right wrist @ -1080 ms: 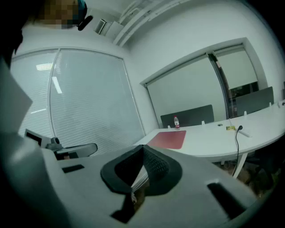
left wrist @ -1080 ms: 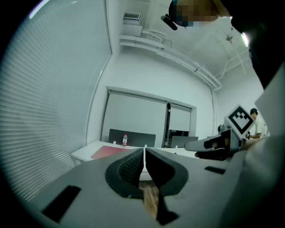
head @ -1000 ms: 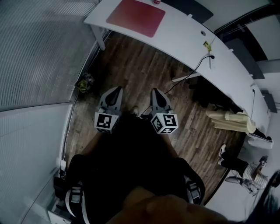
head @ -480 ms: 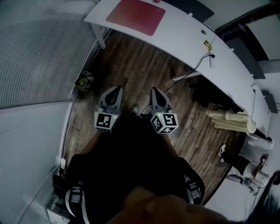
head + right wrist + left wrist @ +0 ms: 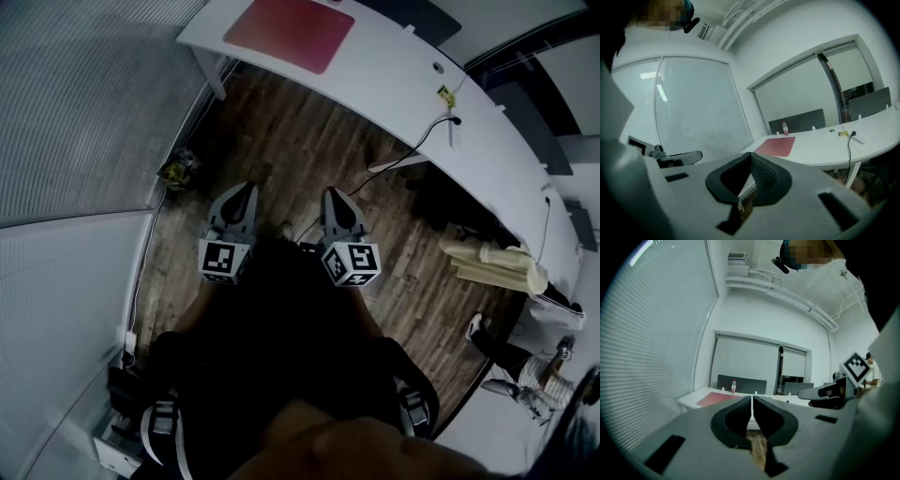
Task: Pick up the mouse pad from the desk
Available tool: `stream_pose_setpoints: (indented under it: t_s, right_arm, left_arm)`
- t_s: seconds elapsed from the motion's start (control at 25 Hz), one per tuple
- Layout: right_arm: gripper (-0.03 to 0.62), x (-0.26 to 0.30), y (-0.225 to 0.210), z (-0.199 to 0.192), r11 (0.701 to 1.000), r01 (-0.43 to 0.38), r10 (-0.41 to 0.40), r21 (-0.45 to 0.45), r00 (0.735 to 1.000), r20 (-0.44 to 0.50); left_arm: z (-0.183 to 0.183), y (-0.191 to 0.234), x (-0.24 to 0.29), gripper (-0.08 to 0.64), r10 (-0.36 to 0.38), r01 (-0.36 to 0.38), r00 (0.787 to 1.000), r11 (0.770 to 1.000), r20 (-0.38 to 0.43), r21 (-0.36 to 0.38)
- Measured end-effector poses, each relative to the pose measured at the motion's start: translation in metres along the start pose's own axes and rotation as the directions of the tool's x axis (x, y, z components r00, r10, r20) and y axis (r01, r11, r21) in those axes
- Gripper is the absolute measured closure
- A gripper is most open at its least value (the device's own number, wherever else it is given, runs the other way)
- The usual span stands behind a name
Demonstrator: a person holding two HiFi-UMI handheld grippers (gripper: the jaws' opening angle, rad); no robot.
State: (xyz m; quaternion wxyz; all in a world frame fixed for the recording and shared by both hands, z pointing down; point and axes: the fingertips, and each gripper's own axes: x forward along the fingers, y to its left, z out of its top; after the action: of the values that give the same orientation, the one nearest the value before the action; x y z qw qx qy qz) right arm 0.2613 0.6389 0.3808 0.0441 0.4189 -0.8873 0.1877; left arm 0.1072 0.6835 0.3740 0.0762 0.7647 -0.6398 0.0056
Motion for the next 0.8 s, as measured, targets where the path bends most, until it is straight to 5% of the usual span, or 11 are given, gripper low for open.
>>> stream_pose_setpoints:
  t_s: [0.24,0.8]
  right_arm:
    - [0.592,0.002,-0.027,0.004,0.999,-0.034,0.034,-0.023,0.999,-0.017]
    - [0.592,0.053,-0.070,0.019,0.999,-0.041,0.041,-0.008,0.999,-0.006]
  left_arm:
    - [0.011,-0.013,0.012,0.548,0.044,-0.046,0.998,0.998,0.042,0.047]
    - [0.009,-0.008,0.079,0.548,0.038,-0.038,0.999,0.999,0.014,-0.002]
